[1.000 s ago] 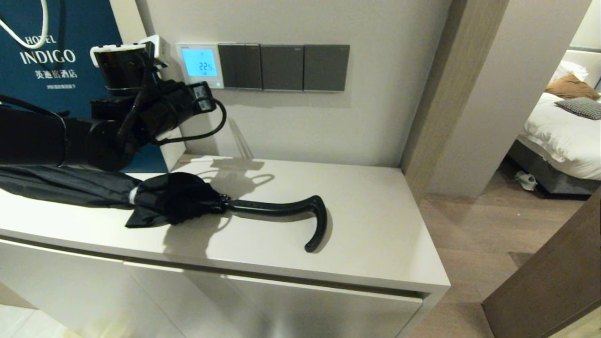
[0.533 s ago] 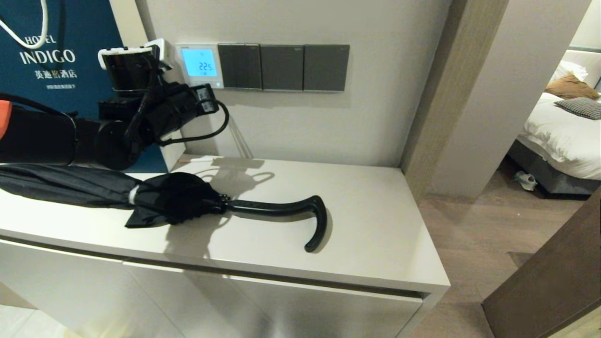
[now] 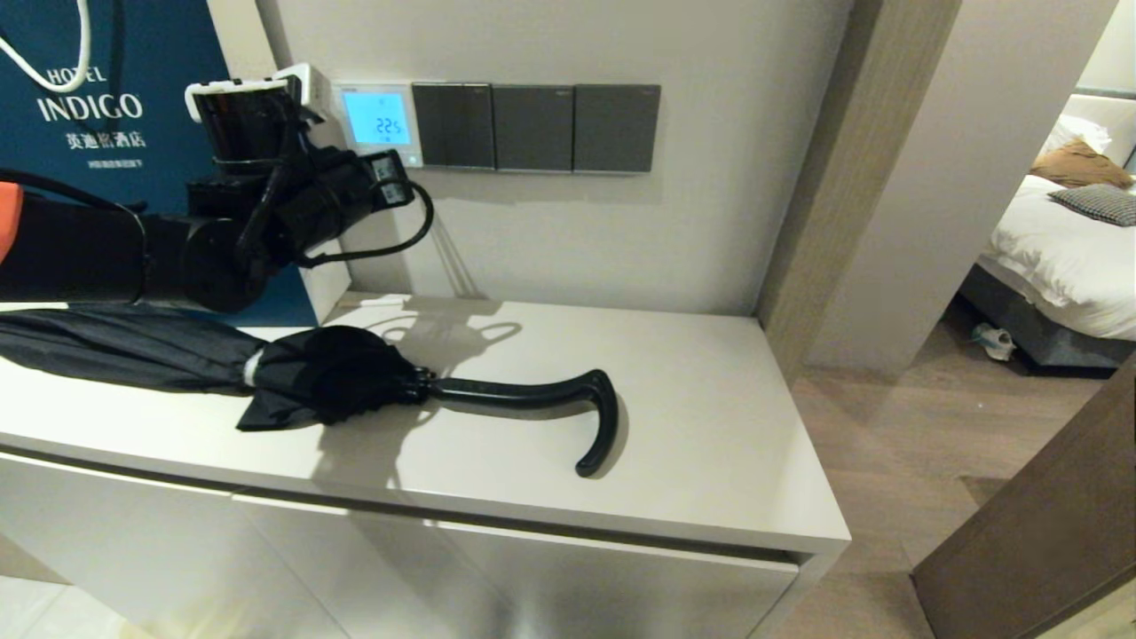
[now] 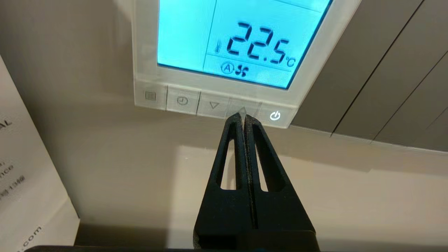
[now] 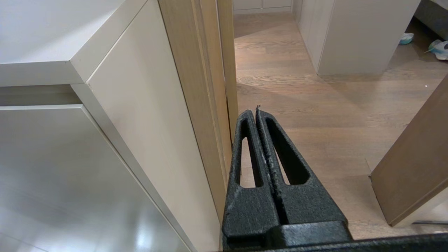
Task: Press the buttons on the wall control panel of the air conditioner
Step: Press the temperature increase button
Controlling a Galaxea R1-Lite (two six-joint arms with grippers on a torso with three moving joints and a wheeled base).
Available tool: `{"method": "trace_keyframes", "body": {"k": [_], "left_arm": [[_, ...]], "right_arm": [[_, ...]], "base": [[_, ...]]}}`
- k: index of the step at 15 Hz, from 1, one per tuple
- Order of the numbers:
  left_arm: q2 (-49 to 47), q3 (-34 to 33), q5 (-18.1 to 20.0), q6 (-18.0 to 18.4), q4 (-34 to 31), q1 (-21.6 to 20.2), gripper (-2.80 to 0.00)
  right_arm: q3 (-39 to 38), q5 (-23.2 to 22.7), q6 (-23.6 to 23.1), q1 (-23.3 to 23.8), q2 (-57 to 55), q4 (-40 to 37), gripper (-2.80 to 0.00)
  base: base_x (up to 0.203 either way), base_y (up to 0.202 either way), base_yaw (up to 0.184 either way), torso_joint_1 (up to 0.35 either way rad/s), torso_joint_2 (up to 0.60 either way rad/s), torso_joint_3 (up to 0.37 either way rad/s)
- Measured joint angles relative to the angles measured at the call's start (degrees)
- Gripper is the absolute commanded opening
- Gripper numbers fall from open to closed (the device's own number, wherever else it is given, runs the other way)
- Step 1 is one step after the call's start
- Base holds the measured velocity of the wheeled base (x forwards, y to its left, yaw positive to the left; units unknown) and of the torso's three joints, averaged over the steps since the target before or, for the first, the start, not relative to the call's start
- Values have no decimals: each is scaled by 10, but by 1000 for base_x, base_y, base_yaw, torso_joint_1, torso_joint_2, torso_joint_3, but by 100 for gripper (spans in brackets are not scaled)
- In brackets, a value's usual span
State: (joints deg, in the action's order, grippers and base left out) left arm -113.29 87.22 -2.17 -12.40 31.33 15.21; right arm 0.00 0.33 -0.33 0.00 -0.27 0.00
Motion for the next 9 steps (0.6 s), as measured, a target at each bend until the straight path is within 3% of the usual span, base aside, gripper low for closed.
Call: {"method": "trace_keyframes", "body": {"k": [9], "left_arm": [[-6, 7, 1, 0, -10, 0, -280]], "right_arm": [[0, 0, 0, 0, 0, 0, -280]], "base": [[0, 0, 0, 0, 0, 0]]}}
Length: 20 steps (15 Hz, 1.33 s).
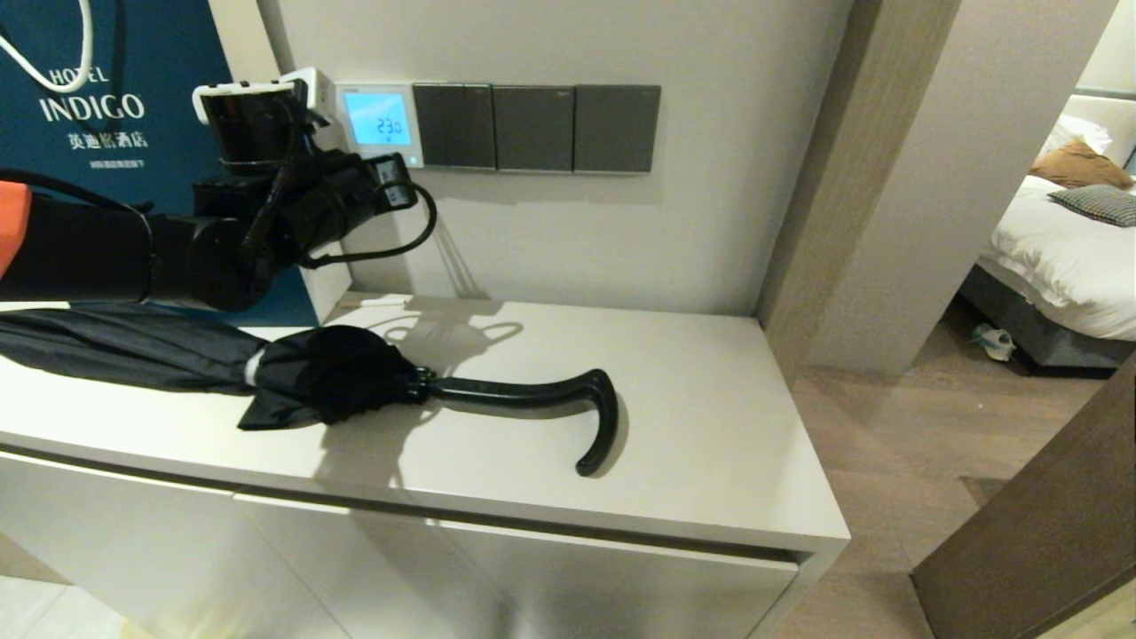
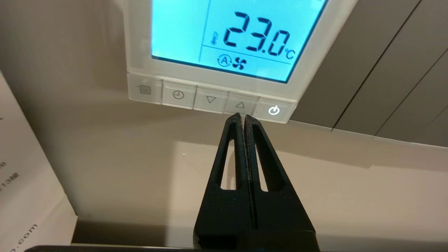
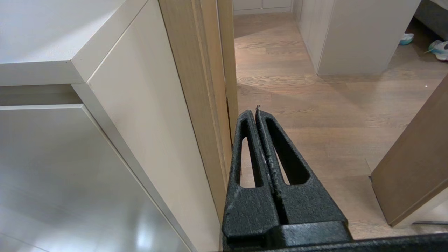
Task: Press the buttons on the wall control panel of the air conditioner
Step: Press the temperature increase button
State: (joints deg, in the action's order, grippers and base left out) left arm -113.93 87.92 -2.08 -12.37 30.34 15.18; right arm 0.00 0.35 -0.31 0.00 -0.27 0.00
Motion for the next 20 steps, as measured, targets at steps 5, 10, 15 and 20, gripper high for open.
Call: {"method": "trace_keyframes", "body": {"k": [5, 10, 15, 20], "left_arm": [[-1, 0, 0, 0, 0, 0, -280], [-1, 0, 0, 0, 0, 0, -280], [39, -85, -1, 0, 42, 0, -280], [82, -134, -1, 0, 63, -2, -280]], "right_arm": [[0, 0, 0, 0, 0, 0, -280], [0, 0, 0, 0, 0, 0, -280], [0, 0, 0, 0, 0, 0, -280], [0, 0, 0, 0, 0, 0, -280]], "base": [[0, 0, 0, 0, 0, 0], [0, 0, 0, 0, 0, 0], [0, 0, 0, 0, 0, 0], [0, 0, 0, 0, 0, 0]]}}
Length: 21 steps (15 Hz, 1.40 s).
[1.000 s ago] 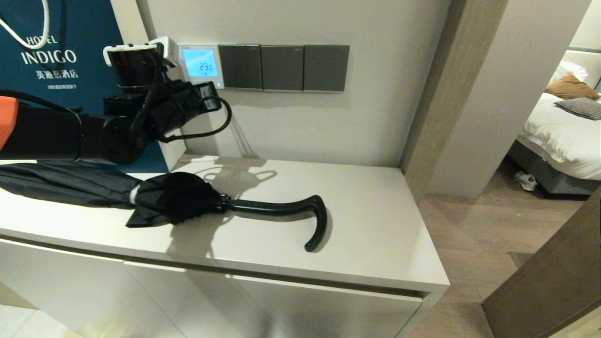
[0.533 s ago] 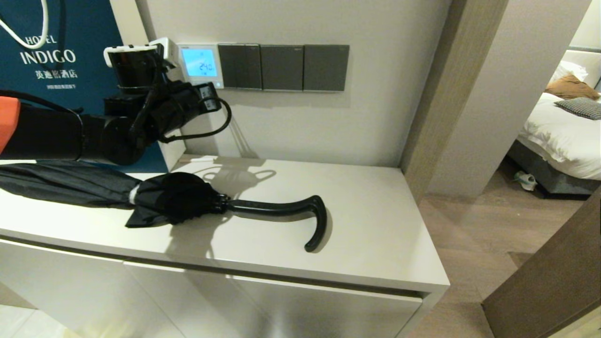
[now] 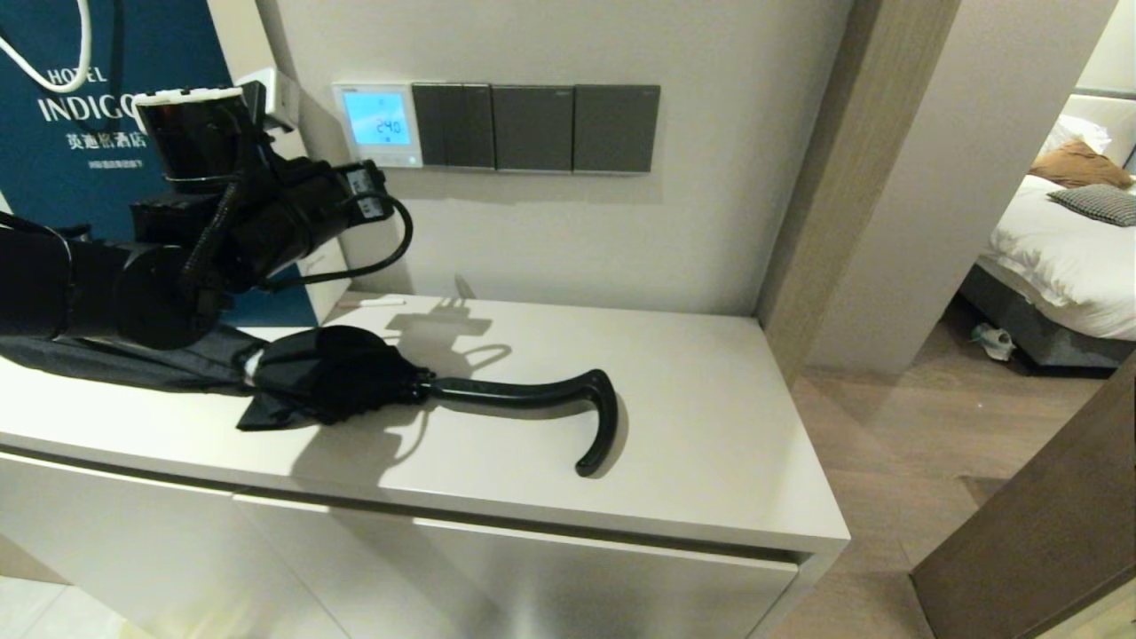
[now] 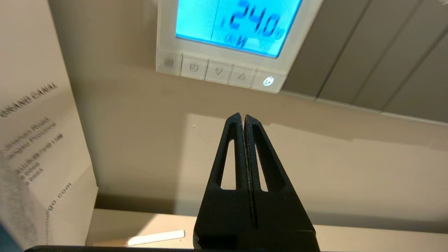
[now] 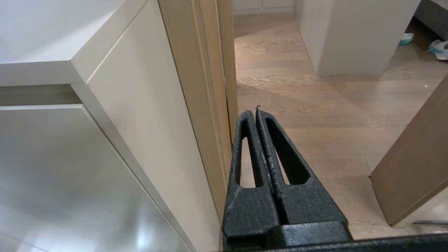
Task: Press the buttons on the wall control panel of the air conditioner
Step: Press the temperature increase button
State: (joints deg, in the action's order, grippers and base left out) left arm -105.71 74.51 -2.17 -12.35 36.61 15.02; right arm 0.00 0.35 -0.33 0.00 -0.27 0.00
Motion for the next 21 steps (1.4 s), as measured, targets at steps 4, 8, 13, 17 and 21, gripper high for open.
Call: {"method": "trace_keyframes", "body": {"k": [4, 8, 13, 17, 21], "left_arm": [[22, -22, 0, 1, 9, -7, -280], [19, -10, 0, 1, 2, -11, -280], [18, -9, 0, 1, 2, -11, -280], [-5, 19, 1, 1, -6, -13, -280], [-30, 37, 1, 1, -8, -14, -280]], "right_arm": [[0, 0, 0, 0, 0, 0, -280], [0, 0, 0, 0, 0, 0, -280], [0, 0, 0, 0, 0, 0, -280], [0, 0, 0, 0, 0, 0, -280], [0, 0, 0, 0, 0, 0, -280]], "base": [[0, 0, 0, 0, 0, 0], [0, 0, 0, 0, 0, 0], [0, 0, 0, 0, 0, 0], [0, 0, 0, 0, 0, 0], [0, 0, 0, 0, 0, 0]]}}
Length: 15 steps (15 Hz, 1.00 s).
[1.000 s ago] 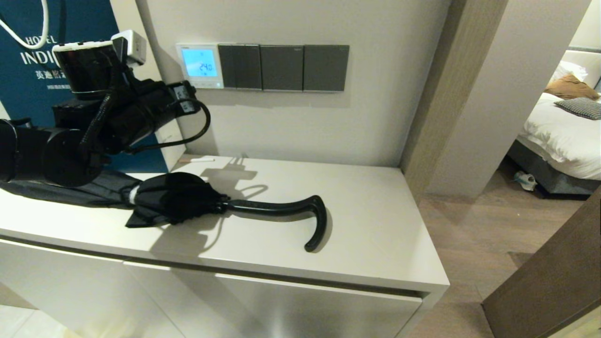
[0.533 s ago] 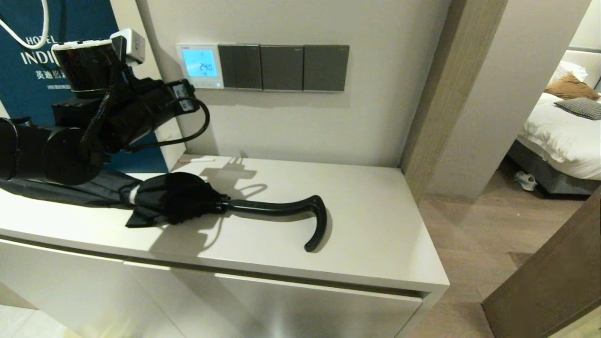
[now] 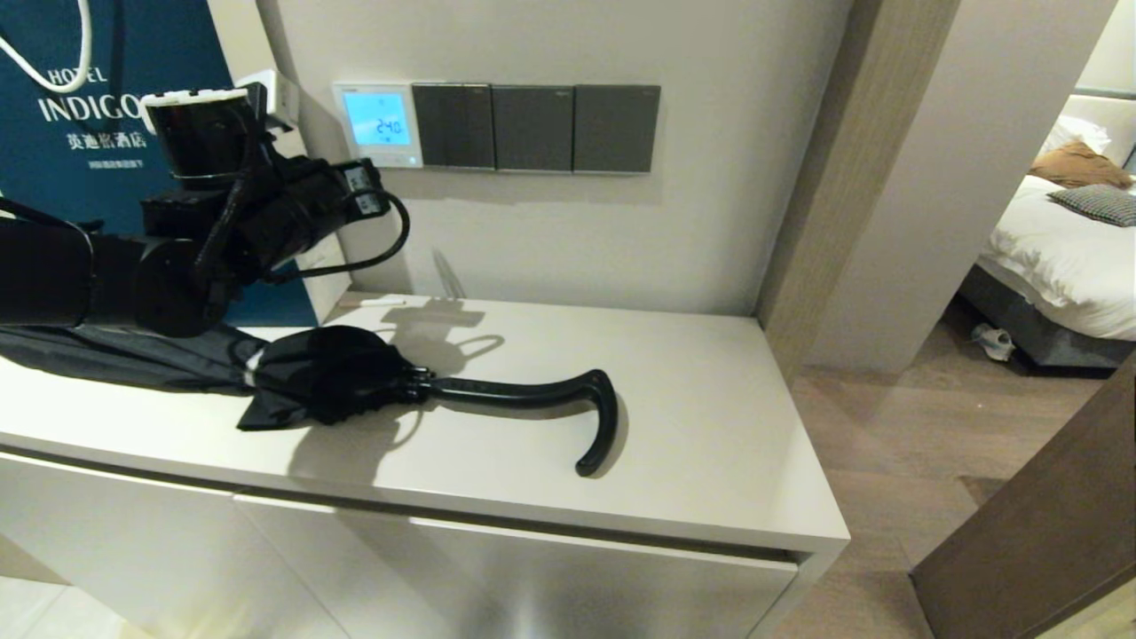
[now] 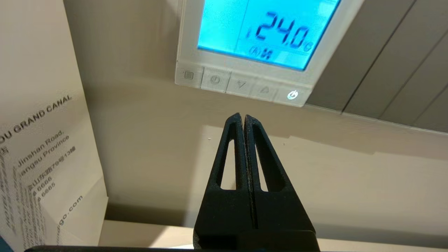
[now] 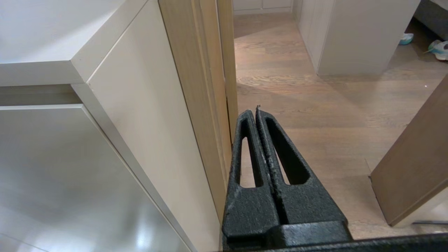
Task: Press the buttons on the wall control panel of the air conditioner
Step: Press the temperature increase button
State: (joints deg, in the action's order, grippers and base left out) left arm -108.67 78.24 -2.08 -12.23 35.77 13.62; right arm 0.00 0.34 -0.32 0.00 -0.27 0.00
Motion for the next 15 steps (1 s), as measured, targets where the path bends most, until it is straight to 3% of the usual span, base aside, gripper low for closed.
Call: {"method": "trace_keyframes", "body": {"k": [15], "left_arm": [[-22, 32, 6, 0, -13, -14, -280]], "right_arm": [[0, 0, 0, 0, 0, 0, -280]], "base": [[0, 0, 0, 0, 0, 0]]}}
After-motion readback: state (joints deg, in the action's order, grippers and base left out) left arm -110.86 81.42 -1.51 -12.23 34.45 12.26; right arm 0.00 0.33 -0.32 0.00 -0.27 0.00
